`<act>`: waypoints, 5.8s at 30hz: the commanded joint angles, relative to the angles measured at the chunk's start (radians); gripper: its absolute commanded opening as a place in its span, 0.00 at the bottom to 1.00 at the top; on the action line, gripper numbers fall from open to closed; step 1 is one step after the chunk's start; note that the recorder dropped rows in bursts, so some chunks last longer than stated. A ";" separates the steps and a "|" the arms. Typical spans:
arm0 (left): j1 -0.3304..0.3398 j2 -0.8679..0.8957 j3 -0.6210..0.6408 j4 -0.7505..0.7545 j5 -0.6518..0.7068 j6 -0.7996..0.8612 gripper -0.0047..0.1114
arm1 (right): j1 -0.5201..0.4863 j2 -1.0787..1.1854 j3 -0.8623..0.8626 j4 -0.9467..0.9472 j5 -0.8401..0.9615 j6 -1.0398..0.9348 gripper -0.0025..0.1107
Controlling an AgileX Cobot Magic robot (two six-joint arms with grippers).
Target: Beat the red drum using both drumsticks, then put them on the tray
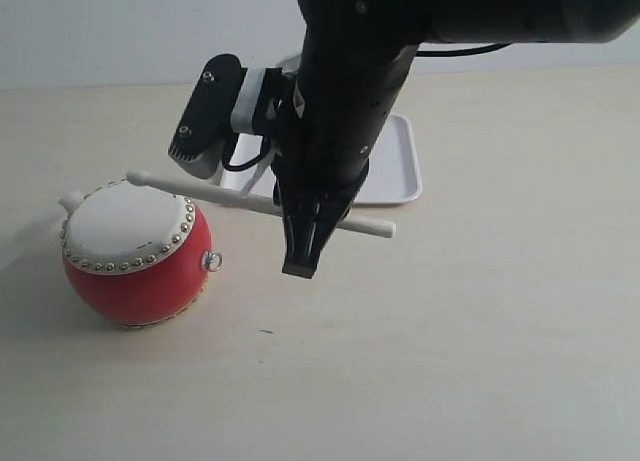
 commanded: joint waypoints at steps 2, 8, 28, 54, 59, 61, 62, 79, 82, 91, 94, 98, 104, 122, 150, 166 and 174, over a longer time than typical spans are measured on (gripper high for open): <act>-0.005 -0.005 0.002 0.018 -0.055 0.122 0.04 | -0.002 -0.047 -0.007 0.042 -0.010 0.006 0.02; -0.005 -0.011 -0.015 0.057 0.026 0.007 0.04 | -0.002 -0.009 -0.007 0.151 -0.027 -0.014 0.02; -0.005 -0.016 -0.037 0.109 -0.005 -0.174 0.04 | -0.002 0.147 -0.061 -0.010 -0.048 0.225 0.02; -0.005 0.101 -0.156 0.183 0.039 -0.254 0.04 | -0.002 0.160 -0.058 0.079 -0.040 0.127 0.02; -0.005 0.152 -0.088 0.073 -0.050 -0.212 0.04 | -0.002 0.012 -0.060 0.053 -0.017 0.127 0.02; -0.005 0.203 -0.046 0.025 -0.064 -0.173 0.04 | -0.002 -0.044 -0.060 0.051 -0.025 0.123 0.02; -0.005 0.227 -0.034 0.011 -0.067 -0.168 0.04 | -0.002 -0.063 -0.060 0.051 -0.031 0.117 0.02; -0.005 0.308 -0.158 0.020 0.039 -0.168 0.04 | -0.002 0.072 -0.013 0.121 -0.088 0.088 0.02; -0.005 0.238 -0.188 0.025 0.039 -0.166 0.04 | -0.002 0.173 -0.013 0.176 -0.100 0.026 0.02; -0.005 0.101 -0.222 0.031 0.039 -0.145 0.04 | -0.002 0.301 -0.106 0.133 0.009 0.070 0.02; -0.005 0.127 -0.187 0.027 0.039 -0.145 0.04 | -0.002 0.226 -0.108 0.132 0.030 0.073 0.02; -0.005 0.223 -0.105 0.027 0.039 -0.149 0.04 | -0.002 0.109 -0.108 0.131 0.037 0.073 0.02; -0.005 0.419 -0.061 0.022 0.039 -0.203 0.04 | -0.002 -0.027 -0.108 0.131 0.030 0.066 0.02; -0.005 0.156 -0.223 0.039 0.039 -0.158 0.04 | -0.002 0.271 -0.121 0.115 0.057 -0.014 0.02; -0.005 0.492 -0.096 0.025 0.039 -0.209 0.04 | -0.002 0.085 -0.344 0.104 0.282 0.022 0.02; -0.005 0.082 -0.189 0.093 0.039 -0.204 0.04 | 0.004 0.445 -0.432 -0.086 0.282 0.187 0.02; -0.005 0.031 -0.167 -0.046 -0.119 -0.273 0.04 | -0.025 0.168 -0.435 -0.078 0.282 0.159 0.02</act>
